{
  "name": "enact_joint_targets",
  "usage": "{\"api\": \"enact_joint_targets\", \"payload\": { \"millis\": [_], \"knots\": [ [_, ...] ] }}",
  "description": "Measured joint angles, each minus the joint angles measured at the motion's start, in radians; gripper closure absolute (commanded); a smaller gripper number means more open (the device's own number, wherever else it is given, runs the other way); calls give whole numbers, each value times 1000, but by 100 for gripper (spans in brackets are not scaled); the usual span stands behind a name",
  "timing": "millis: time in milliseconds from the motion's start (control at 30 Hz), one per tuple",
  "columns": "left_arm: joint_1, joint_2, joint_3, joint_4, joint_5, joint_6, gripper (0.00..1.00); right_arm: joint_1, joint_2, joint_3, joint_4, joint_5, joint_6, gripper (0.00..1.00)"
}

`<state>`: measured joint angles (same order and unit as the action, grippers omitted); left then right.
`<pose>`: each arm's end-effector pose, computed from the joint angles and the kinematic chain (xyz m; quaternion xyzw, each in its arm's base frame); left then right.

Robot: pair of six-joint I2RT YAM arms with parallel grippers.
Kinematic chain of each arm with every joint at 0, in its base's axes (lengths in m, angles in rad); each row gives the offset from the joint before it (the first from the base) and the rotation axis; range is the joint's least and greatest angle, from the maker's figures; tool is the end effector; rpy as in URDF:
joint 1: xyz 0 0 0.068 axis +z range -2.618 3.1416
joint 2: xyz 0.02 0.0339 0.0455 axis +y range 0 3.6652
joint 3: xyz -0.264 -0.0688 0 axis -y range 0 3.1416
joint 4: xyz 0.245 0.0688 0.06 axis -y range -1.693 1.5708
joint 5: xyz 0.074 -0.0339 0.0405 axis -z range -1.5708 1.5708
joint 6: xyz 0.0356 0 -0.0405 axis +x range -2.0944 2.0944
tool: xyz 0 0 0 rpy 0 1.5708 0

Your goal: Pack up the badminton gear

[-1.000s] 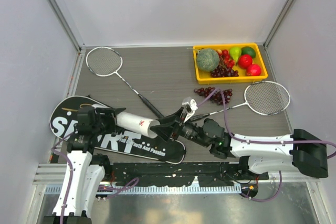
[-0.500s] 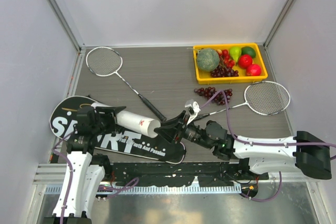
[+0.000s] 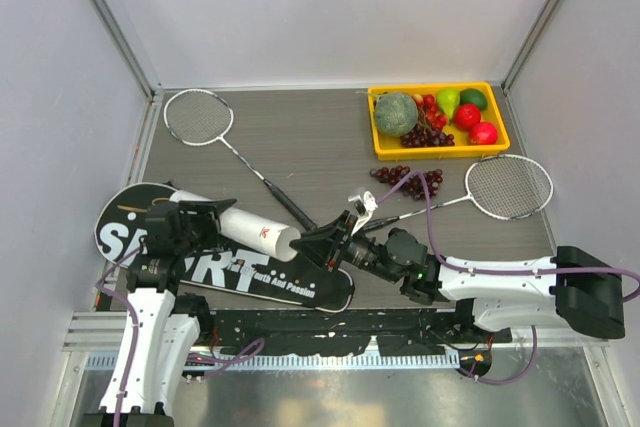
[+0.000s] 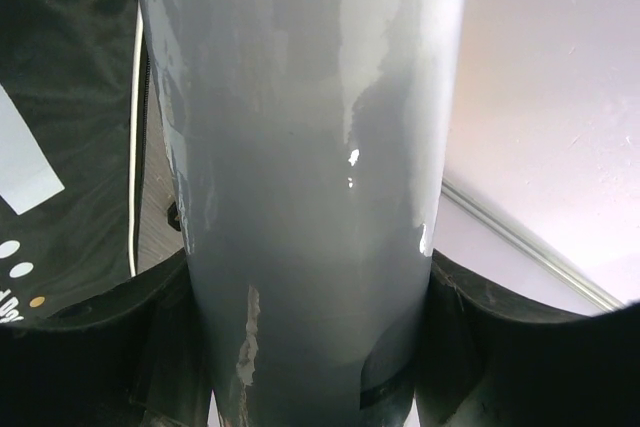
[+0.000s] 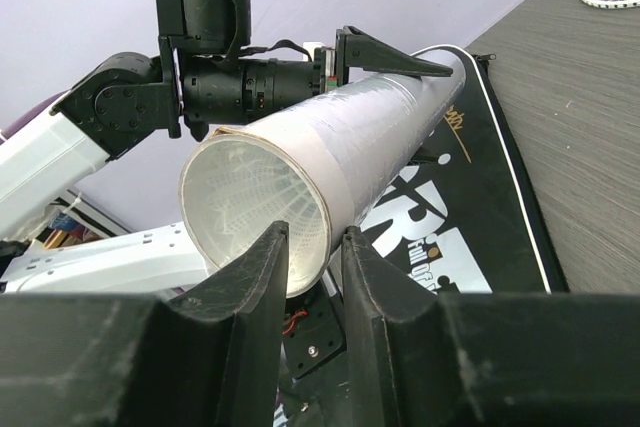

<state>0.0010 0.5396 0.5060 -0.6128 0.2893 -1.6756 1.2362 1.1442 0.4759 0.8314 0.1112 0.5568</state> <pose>0.1267 -0.0100 0.2358 -0.6156 0.6401 -0.4142 0.1996 0.0852 0.2331 0.2669 -0.1754 0.6233 0.5721 0.5033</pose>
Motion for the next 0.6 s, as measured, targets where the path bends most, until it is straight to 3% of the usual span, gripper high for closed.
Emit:
{"api": "enact_joint_targets", "payload": {
  "millis": [100, 267, 433, 600],
  "knots": [
    [-2, 1, 0, 8, -3, 0, 100, 0, 1, 0, 0, 6, 4, 68],
    [-10, 2, 0, 18, -16, 1, 100, 0, 8, 0, 0, 10, 12, 72],
    [-21, 6, 0, 33, -29, 0, 100, 0, 17, 5, -2, 10, 20, 57],
    [-35, 9, 0, 35, -45, 13, 100, 0, 10, 10, -20, -2, 35, 55]
  ]
}}
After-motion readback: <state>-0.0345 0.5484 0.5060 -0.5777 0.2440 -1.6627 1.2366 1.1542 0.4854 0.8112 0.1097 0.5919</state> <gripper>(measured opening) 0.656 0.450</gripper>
